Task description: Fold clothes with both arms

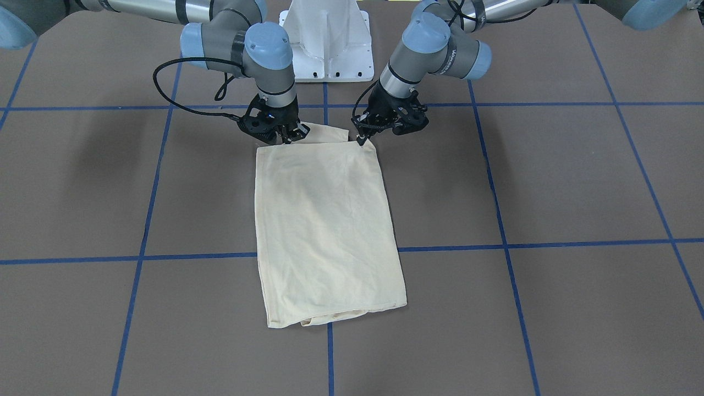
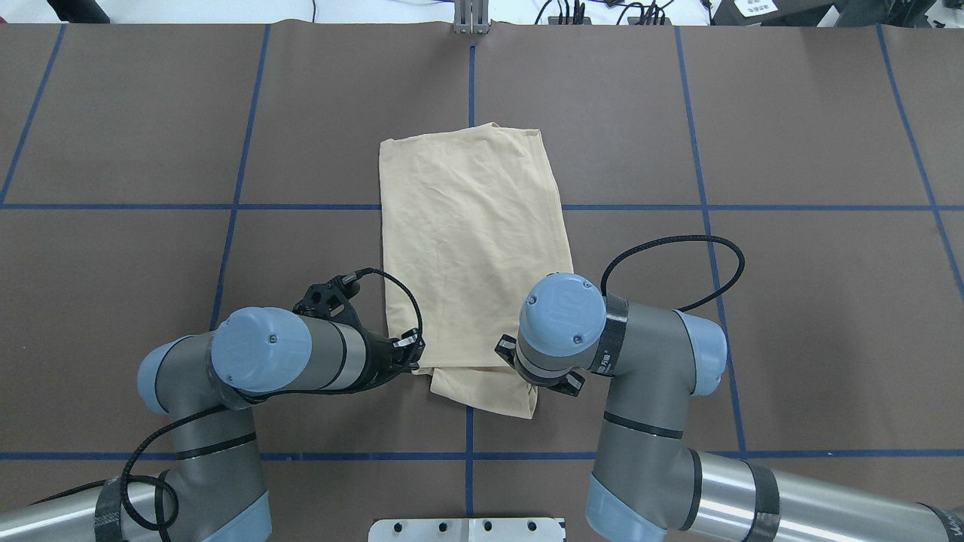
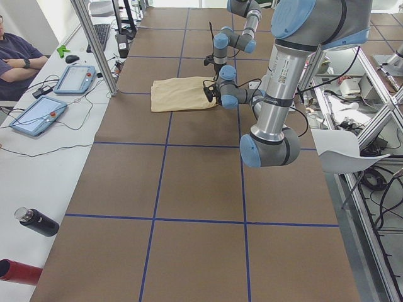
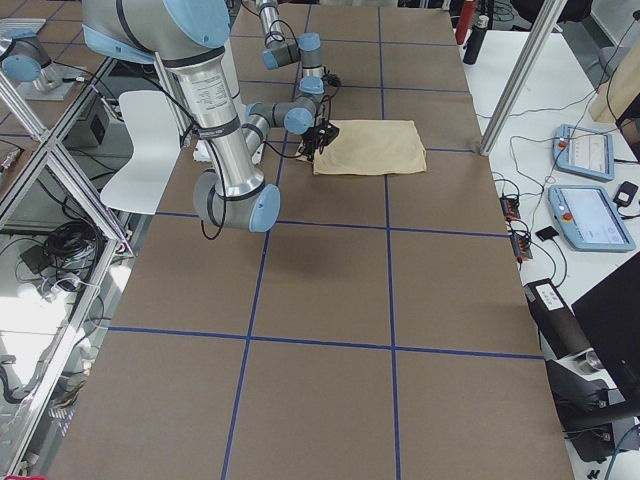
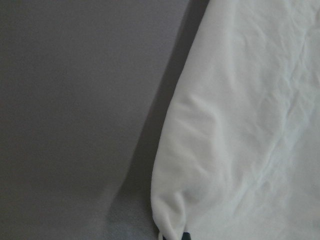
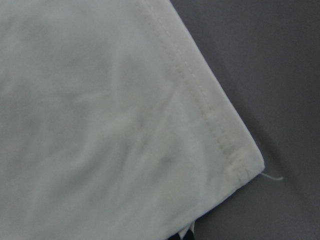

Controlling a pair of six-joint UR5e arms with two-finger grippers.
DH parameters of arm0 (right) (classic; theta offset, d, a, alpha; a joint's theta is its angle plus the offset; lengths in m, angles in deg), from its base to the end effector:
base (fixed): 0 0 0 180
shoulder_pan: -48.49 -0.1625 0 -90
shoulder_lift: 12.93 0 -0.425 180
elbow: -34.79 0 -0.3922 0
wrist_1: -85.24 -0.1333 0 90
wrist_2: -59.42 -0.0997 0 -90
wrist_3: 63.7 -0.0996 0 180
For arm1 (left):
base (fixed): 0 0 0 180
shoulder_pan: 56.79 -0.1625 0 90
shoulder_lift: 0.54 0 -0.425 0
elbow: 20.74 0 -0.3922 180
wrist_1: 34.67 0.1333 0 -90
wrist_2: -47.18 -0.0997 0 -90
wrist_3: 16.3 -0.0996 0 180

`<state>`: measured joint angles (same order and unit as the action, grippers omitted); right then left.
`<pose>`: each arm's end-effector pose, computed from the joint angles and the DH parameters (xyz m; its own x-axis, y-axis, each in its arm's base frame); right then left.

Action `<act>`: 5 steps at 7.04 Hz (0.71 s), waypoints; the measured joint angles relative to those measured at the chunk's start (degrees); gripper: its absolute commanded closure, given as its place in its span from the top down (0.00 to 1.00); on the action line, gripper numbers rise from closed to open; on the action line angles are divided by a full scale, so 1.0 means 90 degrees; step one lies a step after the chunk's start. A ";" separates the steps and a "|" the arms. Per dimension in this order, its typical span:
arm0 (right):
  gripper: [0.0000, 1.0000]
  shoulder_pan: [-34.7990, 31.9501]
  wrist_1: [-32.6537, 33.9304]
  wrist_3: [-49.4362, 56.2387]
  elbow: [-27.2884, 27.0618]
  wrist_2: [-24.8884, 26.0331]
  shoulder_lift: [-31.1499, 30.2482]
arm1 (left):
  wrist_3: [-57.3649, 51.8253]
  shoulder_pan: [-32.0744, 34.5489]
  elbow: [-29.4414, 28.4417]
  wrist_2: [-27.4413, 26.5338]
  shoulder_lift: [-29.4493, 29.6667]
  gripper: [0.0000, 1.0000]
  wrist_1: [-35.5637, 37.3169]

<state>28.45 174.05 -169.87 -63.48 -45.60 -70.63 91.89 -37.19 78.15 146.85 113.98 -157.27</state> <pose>-0.5865 -0.3283 0.2720 0.6260 0.5147 0.5858 -0.3573 0.8571 -0.3711 0.5582 -0.3225 0.2820 0.3058 -0.4355 -0.8466 0.2964 0.8886 -0.3501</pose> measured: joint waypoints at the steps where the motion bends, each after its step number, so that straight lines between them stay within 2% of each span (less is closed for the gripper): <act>1: 0.00 -0.0035 0.0001 0.0000 -0.0065 -0.0025 0.0006 | 0.0000 0.0000 0.0007 0.0002 0.0000 0.00 0.0000; 5: 0.00 -0.0074 0.0122 0.0000 -0.0577 -0.0123 -0.0199 | -0.0070 0.0027 0.0359 0.0305 -0.0126 0.00 0.0018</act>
<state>27.79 175.15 -169.87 -68.67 -46.71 -72.41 91.26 -36.95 81.38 149.59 112.85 -157.11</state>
